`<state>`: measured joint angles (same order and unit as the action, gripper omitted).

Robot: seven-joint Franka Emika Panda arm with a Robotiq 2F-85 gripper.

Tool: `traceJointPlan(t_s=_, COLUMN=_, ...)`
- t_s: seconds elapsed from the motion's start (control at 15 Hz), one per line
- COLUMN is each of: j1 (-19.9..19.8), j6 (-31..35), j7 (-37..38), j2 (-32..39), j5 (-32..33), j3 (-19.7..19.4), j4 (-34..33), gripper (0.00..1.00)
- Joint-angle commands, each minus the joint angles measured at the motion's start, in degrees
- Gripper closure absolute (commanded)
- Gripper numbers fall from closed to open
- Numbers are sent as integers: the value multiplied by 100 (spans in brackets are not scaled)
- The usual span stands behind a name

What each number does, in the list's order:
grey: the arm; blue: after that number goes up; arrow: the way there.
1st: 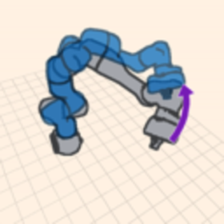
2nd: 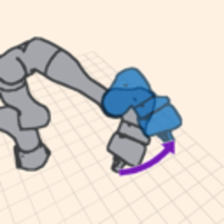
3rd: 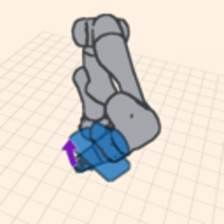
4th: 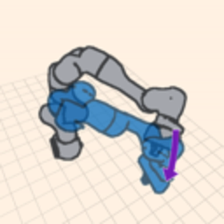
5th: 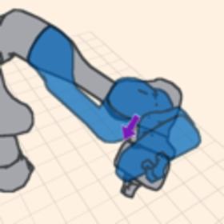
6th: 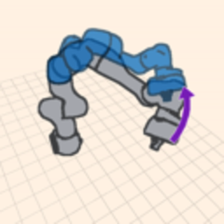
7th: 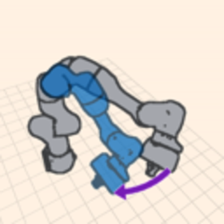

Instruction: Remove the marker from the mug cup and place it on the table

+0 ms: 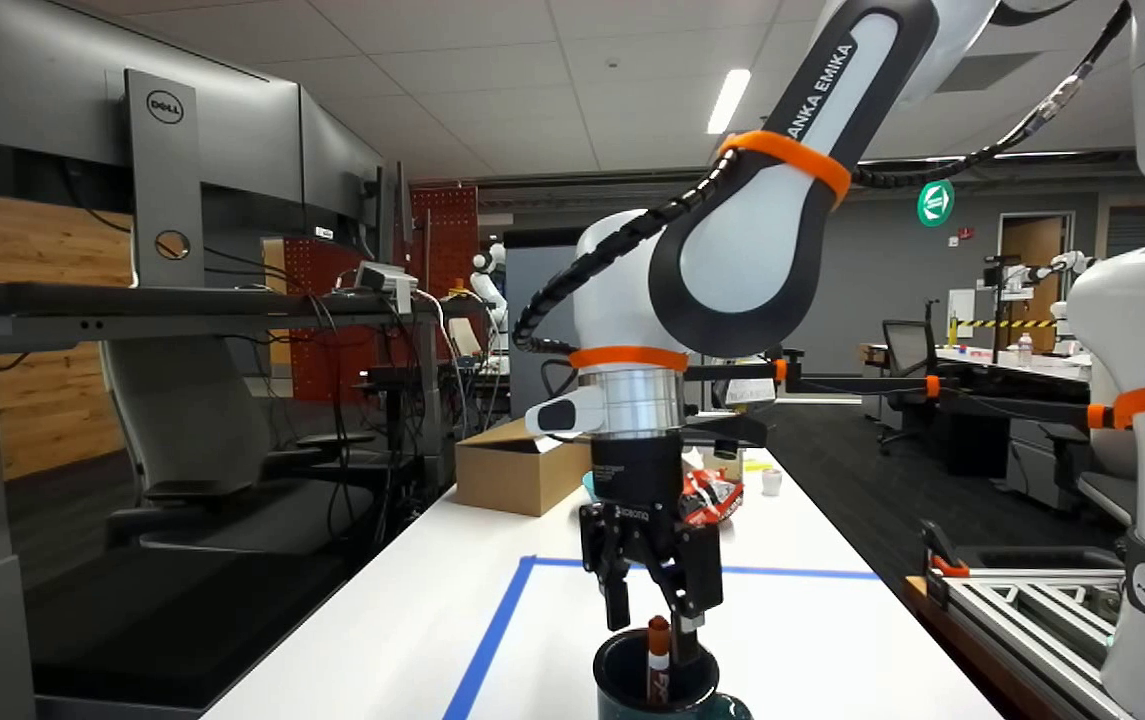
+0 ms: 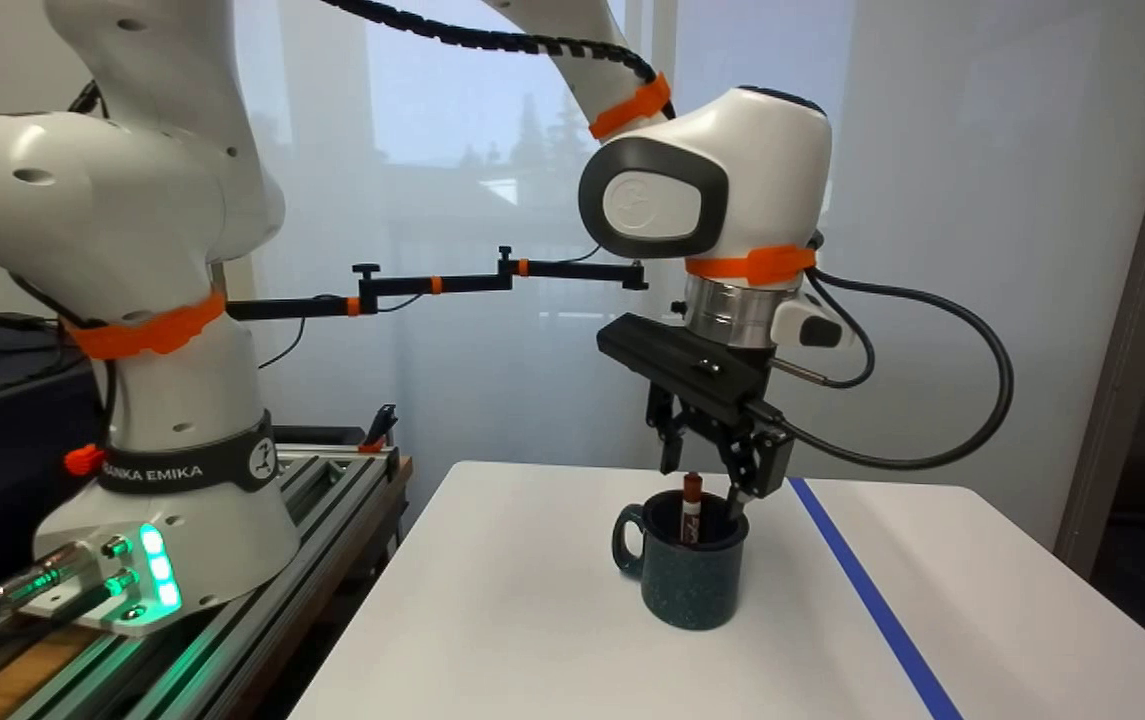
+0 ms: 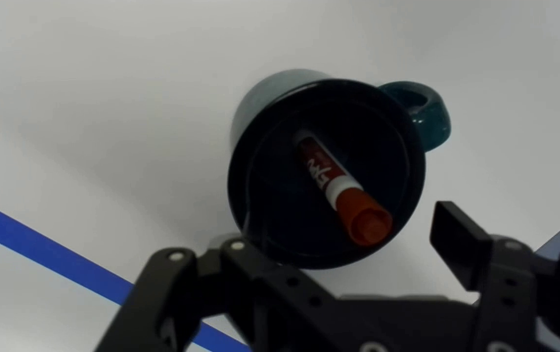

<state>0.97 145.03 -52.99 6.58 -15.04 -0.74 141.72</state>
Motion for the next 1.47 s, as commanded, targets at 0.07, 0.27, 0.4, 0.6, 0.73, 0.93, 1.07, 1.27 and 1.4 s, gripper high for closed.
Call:
traceJointPlan(t_s=0.07, j1=-217, j6=58, j7=-148, j2=207, j5=-170, j3=257, j4=-211, gripper=26)
traceJointPlan(t_s=0.27, j1=-269, j6=59, j7=-138, j2=256, j5=-161, j3=331, j4=-241, gripper=19)
traceJointPlan(t_s=0.4, j1=-304, j6=53, j7=-115, j2=280, j5=-148, j3=372, j4=-236, gripper=20)
traceJointPlan(t_s=0.6, j1=-347, j6=43, j7=-64, j2=291, j5=-115, j3=385, j4=-199, gripper=20)
traceJointPlan(t_s=0.73, j1=-374, j6=44, j7=-39, j2=307, j5=-103, j3=383, j4=-198, gripper=22)
traceJointPlan(t_s=0.93, j1=-406, j6=58, j7=-4, j2=318, j5=-83, j3=380, j4=-197, gripper=25)
traceJointPlan(t_s=1.07, j1=-423, j6=60, j7=4, j2=323, j5=-87, j3=386, j4=-195, gripper=29)
traceJointPlan(t_s=1.27, j1=-420, j6=58, j7=24, j2=322, j5=-71, j3=391, j4=-186, gripper=32)
traceJointPlan(t_s=1.4, j1=-415, j6=58, j7=43, j2=325, j5=-59, j3=397, j4=-181, gripper=41)
